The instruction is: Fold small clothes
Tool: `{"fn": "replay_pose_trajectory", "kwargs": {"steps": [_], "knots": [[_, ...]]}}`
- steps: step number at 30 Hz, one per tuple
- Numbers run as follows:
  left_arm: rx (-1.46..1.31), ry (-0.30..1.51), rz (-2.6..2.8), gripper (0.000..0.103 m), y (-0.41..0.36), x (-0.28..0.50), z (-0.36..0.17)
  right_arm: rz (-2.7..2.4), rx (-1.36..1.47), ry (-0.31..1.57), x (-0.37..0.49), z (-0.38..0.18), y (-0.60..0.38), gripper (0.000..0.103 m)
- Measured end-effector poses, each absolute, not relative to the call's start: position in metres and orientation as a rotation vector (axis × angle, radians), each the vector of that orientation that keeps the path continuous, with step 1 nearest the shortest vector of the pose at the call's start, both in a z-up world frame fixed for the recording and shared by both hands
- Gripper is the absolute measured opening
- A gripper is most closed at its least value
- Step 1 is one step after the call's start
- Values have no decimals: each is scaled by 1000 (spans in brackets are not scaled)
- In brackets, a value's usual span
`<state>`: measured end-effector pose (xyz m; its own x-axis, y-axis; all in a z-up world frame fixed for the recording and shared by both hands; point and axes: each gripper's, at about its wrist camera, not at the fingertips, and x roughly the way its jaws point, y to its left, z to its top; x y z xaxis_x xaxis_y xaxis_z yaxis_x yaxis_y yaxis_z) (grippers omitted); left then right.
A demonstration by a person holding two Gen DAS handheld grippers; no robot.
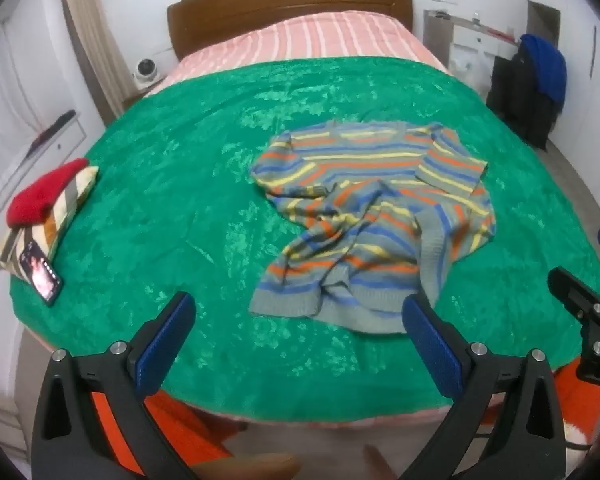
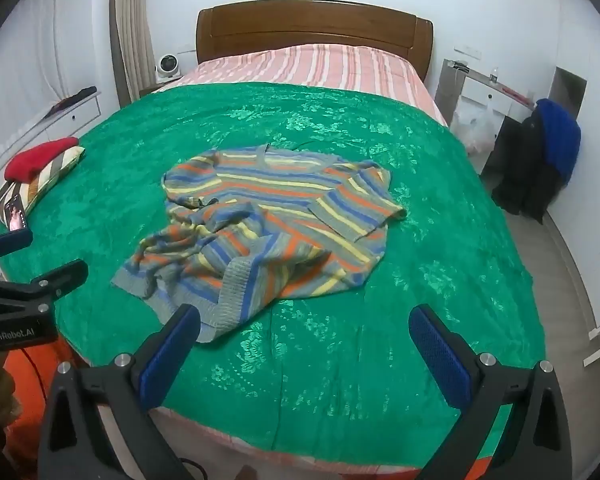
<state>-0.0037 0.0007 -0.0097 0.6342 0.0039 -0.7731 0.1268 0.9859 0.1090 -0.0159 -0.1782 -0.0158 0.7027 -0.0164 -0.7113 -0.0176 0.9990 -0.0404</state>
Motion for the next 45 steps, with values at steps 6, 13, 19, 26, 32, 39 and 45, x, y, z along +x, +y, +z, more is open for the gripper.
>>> {"fn": "replay_pose_trajectory", "kwargs": {"steps": [6,13,19,26,32,39,45], "knots": [[140,897,-68,103,4,-1,-11,11,-62,795,-15,-15,-168,103],[138,907,-59,103,4,-3,-15,13,-63,814,-14,-21,-165,103],[143,910,-52,103,5,-4,-18,2,-63,812,-14,-22,-164,103],[164,904,-44,103,3,-5,-20,-15,-53,815,-13,-25,-167,103],[177,900,-47,103,2,-7,-20,-27,-59,815,-14,-26,-167,103],[197,892,-42,103,0,-9,-20,-55,-71,809,-14,-26,-170,103],[207,892,-44,103,-2,-10,-21,-65,-77,806,-14,-26,-170,103]]}}
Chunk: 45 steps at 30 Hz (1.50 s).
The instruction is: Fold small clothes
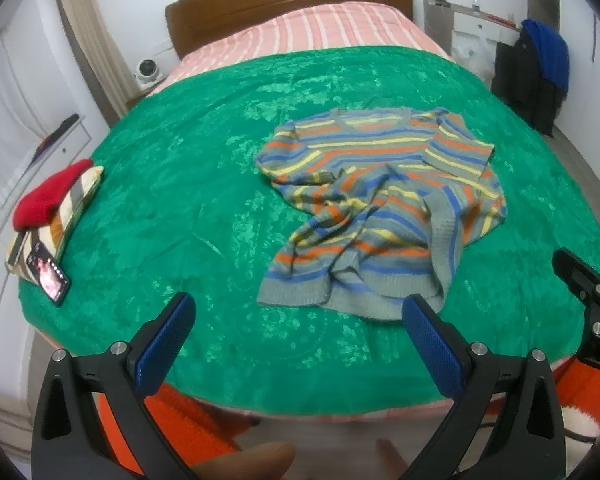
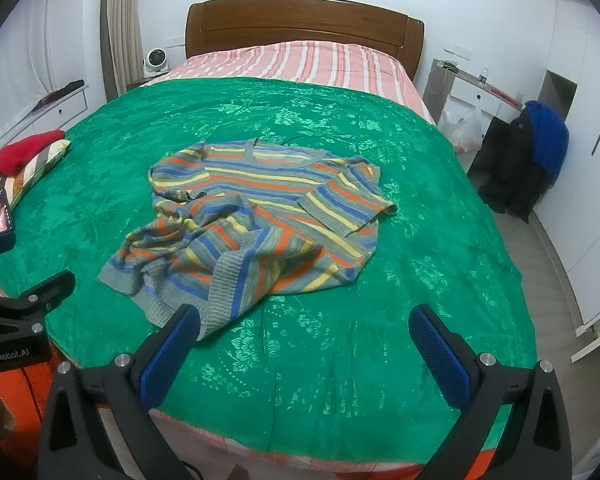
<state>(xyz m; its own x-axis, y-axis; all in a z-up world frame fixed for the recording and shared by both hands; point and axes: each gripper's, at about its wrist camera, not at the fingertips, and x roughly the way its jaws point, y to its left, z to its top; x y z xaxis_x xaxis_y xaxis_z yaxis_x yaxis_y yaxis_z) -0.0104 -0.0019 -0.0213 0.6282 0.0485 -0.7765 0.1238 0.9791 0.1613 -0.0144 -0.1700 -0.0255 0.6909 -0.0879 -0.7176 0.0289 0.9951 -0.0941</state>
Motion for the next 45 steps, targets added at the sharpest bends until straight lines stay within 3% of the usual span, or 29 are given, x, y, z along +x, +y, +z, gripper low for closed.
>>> {"fn": "replay_pose_trajectory", "kwargs": {"steps": [45], "knots": [[247,912,-68,103,-11,-11,-26,-128,-105,817,-11,-28,-177,103]]}}
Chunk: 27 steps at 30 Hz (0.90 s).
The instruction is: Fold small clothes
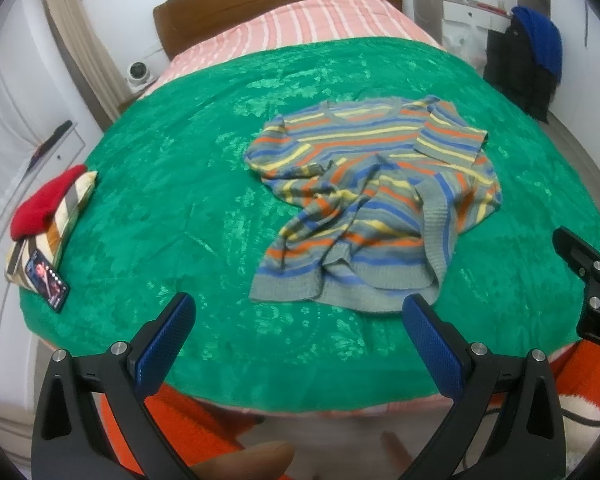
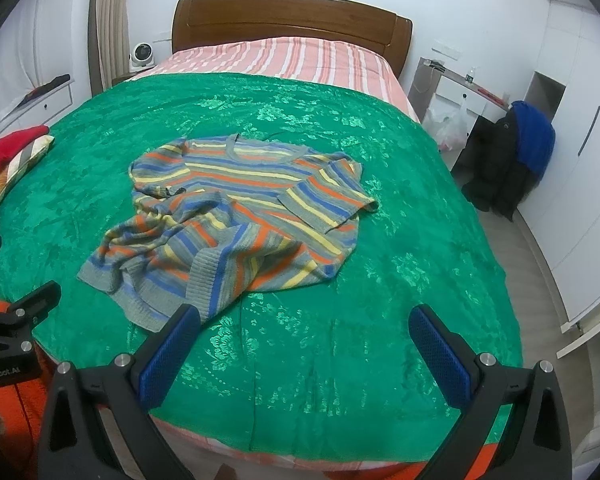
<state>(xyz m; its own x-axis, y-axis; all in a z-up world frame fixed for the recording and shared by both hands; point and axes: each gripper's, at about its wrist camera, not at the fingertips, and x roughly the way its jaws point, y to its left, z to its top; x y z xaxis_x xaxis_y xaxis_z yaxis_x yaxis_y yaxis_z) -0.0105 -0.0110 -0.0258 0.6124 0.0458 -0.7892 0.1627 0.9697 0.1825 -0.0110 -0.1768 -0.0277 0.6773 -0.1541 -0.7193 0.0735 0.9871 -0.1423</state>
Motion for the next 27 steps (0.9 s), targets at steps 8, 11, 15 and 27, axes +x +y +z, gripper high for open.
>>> {"fn": "replay_pose_trajectory", "kwargs": {"steps": [8,11,15,27], "knots": [[237,927,-64,103,-8,-7,-30,-168,-133,825,-8,-31,-180,103],[235,931,-66,103,-8,-7,-32,-177,-133,829,-8,-32,-182,103],[234,940,-72,103,-8,-5,-34,-178,-133,826,-7,-33,-182,103],[232,950,-73,103,-8,-5,-38,-197,-136,831,-5,-35,-186,103]]}}
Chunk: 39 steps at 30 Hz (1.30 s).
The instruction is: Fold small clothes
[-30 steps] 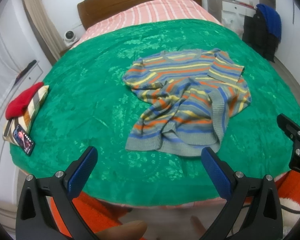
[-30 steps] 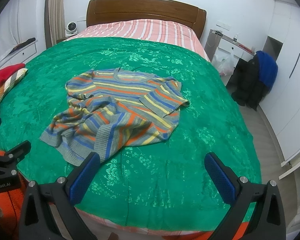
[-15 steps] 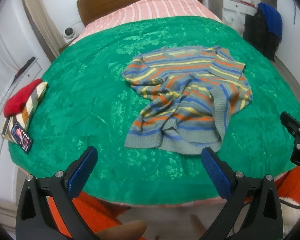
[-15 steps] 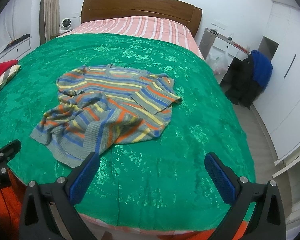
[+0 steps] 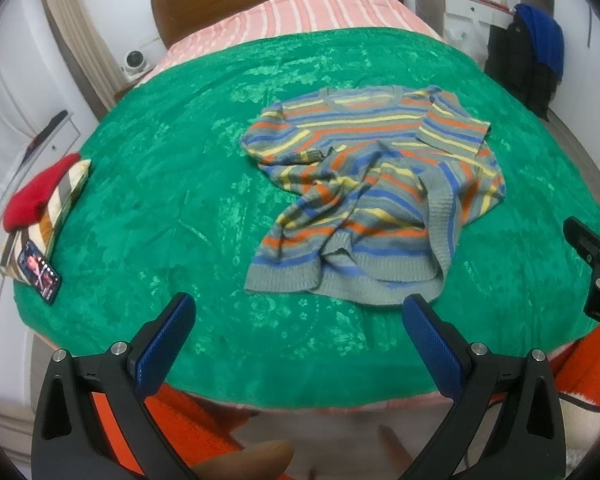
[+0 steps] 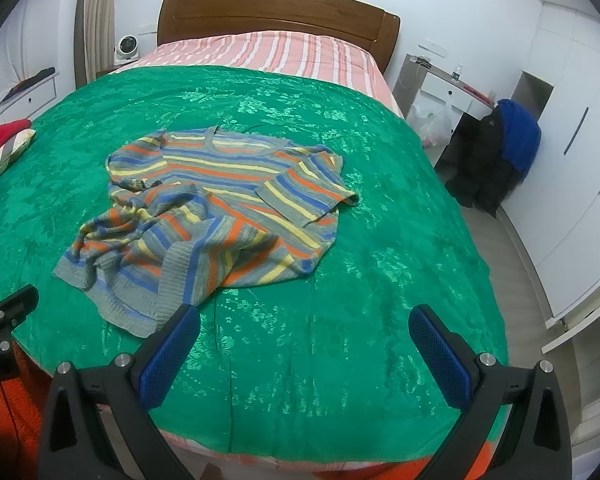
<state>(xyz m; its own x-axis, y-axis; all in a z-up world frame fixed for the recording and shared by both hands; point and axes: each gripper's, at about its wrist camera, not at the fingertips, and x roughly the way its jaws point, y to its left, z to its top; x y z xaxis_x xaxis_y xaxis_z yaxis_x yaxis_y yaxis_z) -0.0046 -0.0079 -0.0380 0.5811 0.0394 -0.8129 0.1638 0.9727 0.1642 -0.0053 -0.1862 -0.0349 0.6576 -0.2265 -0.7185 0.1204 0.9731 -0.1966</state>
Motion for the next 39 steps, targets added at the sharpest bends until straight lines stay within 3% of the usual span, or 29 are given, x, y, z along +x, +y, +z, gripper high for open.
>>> {"fn": "replay_pose_trajectory", "kwargs": {"steps": [24,31,38,39], "knots": [[205,990,-78,103,-1,2,-47,-201,-132,841,-3,-39,-187,103],[-5,1070,-31,102,91,53,-85,-131,-55,796,7,-50,-218,103],[-3,1098,-265,100,87,97,-134,201,76,994,84,-92,-188,103],[36,1088,-289,90,79,101,-139,267,80,1032,100,-103,-171,103]]}}
